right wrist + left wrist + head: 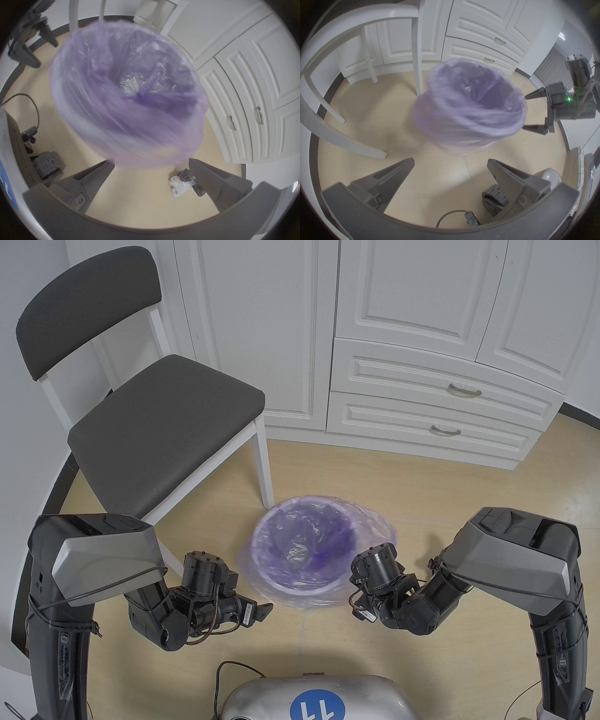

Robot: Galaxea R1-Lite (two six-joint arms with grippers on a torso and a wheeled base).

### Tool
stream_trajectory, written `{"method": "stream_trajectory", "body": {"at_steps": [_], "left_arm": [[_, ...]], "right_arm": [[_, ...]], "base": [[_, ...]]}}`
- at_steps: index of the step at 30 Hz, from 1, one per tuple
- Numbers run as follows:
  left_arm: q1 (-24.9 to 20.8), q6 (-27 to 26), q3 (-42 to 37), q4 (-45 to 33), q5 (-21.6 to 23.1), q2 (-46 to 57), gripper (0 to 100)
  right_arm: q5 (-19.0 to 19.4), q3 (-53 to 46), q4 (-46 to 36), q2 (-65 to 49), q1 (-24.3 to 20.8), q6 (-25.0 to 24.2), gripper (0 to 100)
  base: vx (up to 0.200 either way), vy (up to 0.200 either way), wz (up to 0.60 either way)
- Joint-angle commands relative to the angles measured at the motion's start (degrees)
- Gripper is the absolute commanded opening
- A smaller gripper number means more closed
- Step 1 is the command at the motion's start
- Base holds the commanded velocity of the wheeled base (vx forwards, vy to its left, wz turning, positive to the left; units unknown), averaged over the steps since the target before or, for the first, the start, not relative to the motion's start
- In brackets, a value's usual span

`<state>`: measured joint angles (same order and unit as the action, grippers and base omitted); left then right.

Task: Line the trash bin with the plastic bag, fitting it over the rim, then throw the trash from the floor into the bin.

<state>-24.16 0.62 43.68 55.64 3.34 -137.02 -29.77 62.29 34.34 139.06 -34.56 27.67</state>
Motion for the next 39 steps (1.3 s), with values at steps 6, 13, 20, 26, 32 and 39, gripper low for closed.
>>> {"method": "stream_trajectory", "body": {"at_steps": [6,13,20,26,32,39], "left_arm": [[-0.36,-0.01,-0.88,1.67,-0.18,-0.97,100],[-0.01,-0.09,-0.88,1.67,-0.26,0.0,100],[0.61,-1.76,-0.17,2.55,-0.26,-1.84,100],[2.28,-10.38,3.43,4.22,2.11,-4.57,100],[4.39,-19.25,7.3,3.51,4.66,-7.38,100],[4.21,-21.72,7.83,3.69,4.66,-7.21,100]], "right_arm": [[0.77,-0.86,0.99,0.16,-4.64,0.19,100],[1.47,-5.08,1.52,-3.53,-5.43,-0.6,100],[2.17,-17.65,15.67,-7.57,-5.34,-2.71,100],[3.05,-30.48,32.9,-11.62,-4.02,-5.26,100],[4.54,-37.68,49.59,-15.48,-3.76,-4.38,100],[6.57,-40.67,55.66,-24.54,-3.85,0.54,100]], "base": [[0.0,0.0,0.0],[0.0,0.0,0.0],[0.0,0.0,0.0],[0.0,0.0,0.0],[0.0,0.0,0.0],[0.0,0.0,0.0]]}}
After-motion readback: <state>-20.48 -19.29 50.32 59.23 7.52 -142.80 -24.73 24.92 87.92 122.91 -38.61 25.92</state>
